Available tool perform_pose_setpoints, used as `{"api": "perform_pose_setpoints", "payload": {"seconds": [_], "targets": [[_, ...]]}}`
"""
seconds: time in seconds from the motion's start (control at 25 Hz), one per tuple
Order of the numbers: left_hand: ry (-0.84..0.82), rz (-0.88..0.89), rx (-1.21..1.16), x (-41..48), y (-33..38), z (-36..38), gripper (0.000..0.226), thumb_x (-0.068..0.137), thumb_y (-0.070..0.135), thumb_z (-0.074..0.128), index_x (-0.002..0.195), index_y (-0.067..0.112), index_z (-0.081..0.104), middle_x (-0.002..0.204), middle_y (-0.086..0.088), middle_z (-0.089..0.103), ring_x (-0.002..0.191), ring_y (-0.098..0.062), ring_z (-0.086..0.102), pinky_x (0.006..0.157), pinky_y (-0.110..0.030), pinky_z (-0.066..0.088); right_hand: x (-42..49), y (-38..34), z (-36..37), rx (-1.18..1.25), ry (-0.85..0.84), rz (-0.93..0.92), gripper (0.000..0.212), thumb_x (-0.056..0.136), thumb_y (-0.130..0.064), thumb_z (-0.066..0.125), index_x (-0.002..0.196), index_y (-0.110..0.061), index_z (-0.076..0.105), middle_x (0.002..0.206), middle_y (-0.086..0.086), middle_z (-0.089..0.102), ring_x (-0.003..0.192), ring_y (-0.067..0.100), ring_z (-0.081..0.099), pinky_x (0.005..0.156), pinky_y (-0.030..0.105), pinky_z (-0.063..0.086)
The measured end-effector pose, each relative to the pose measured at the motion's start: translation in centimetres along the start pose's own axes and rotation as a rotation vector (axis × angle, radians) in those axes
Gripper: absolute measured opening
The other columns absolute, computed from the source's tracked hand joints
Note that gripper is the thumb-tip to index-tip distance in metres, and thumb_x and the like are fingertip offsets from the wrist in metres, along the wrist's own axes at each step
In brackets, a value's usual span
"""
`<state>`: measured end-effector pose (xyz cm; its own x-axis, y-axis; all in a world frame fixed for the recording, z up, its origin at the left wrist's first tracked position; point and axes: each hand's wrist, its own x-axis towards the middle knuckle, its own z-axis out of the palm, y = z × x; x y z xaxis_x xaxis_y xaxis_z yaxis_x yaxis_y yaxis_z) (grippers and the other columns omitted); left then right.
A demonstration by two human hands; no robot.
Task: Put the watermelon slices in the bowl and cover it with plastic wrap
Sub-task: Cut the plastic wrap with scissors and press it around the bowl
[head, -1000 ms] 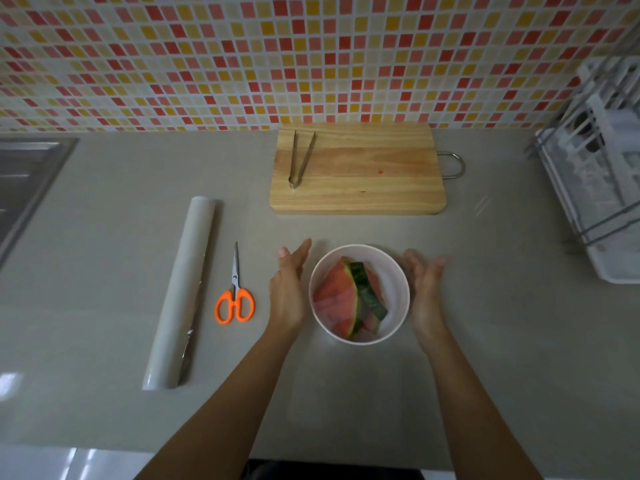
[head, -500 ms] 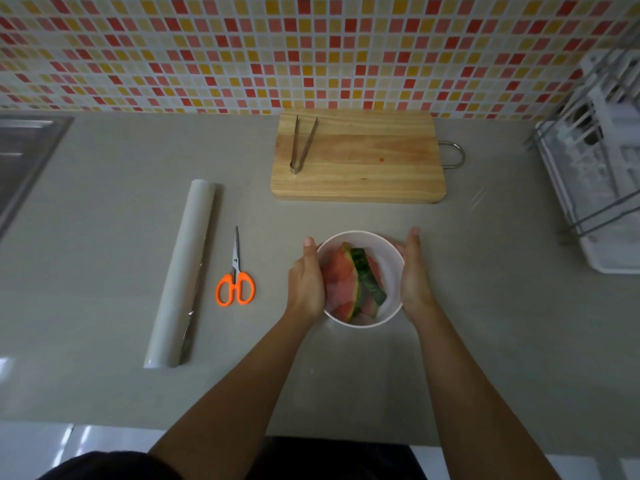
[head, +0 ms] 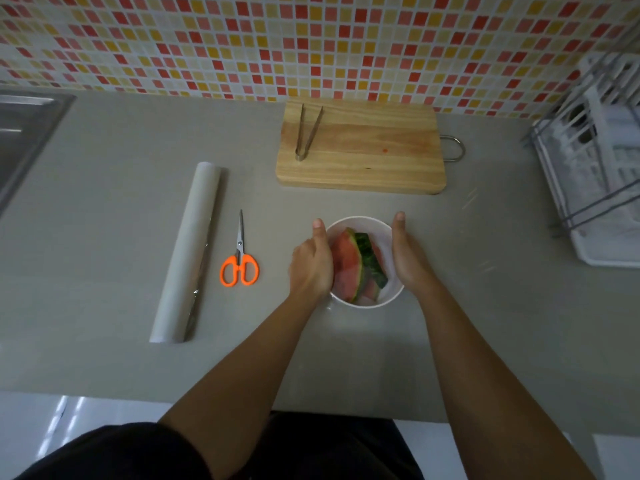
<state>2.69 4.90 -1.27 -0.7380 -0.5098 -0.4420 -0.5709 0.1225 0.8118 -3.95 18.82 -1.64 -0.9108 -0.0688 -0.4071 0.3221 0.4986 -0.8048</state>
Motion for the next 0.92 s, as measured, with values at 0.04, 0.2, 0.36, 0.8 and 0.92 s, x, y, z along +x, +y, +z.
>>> {"api": "perform_pose_setpoints", "payload": {"seconds": [0.04, 0.2, 0.36, 0.8, 0.92], "targets": [[-0.019, -0.034, 0.016, 0.0, 0.2, -0.1, 0.111, 0.069, 0.081, -0.003, 0.116, 0.007, 0.064, 0.12, -0.022, 0.063, 0.116, -0.037, 0.055, 0.105, -0.048, 0.039, -0.1, 0.0, -0.1, -0.091, 0.036, 0.0, 0.083, 0.073, -0.081, 0.006, 0.075, -0.018, 0.06, 0.091, 0.002, 0.06, 0.075, 0.014, 0.051, 0.076, 0.03, 0.033], [-0.116, -0.116, -0.377, 0.4, -0.4, -1.2, 0.091, 0.089, 0.067, 0.0, 0.129, 0.01, 0.057, 0.134, -0.019, 0.056, 0.126, -0.032, 0.051, 0.112, -0.047, 0.033, 0.0, 0.0, -1.4, -0.291, 0.186, -0.009, 0.089, 0.081, -0.07, 0.002, 0.124, -0.014, 0.055, 0.132, 0.017, 0.054, 0.121, 0.032, 0.049, 0.1, 0.04, 0.034], [0.059, 0.219, -0.295, -3.7, -2.1, -0.7, 0.06, 0.099, 0.046, 0.015, 0.15, 0.015, 0.021, 0.158, 0.004, 0.017, 0.145, -0.01, 0.017, 0.12, -0.031, 0.012, -1.9, 0.3, -1.0, -0.089, 0.095, -0.324, 0.077, 0.083, -0.063, 0.009, 0.142, -0.02, 0.034, 0.15, -0.001, 0.034, 0.138, 0.013, 0.027, 0.109, 0.021, 0.014], [0.329, 0.227, 0.04, -5.1, -2.1, 3.3, 0.066, 0.094, 0.042, 0.013, 0.147, 0.006, 0.029, 0.152, -0.013, 0.038, 0.142, -0.028, 0.03, 0.118, -0.045, 0.017, -2.7, 0.9, 1.2, -0.198, 0.248, -0.365, 0.073, 0.087, -0.058, 0.007, 0.134, -0.017, 0.046, 0.139, 0.006, 0.049, 0.128, 0.02, 0.043, 0.106, 0.029, 0.029], [0.334, 0.099, -0.074, -5.1, -1.6, 3.4, 0.066, 0.095, 0.046, 0.012, 0.144, 0.007, 0.037, 0.146, -0.017, 0.045, 0.136, -0.032, 0.039, 0.114, -0.043, 0.026, -2.7, 0.7, 1.5, -0.032, 0.318, -0.175, 0.074, 0.084, -0.06, 0.007, 0.118, -0.018, 0.057, 0.123, 0.01, 0.06, 0.114, 0.026, 0.053, 0.093, 0.029, 0.037]]}}
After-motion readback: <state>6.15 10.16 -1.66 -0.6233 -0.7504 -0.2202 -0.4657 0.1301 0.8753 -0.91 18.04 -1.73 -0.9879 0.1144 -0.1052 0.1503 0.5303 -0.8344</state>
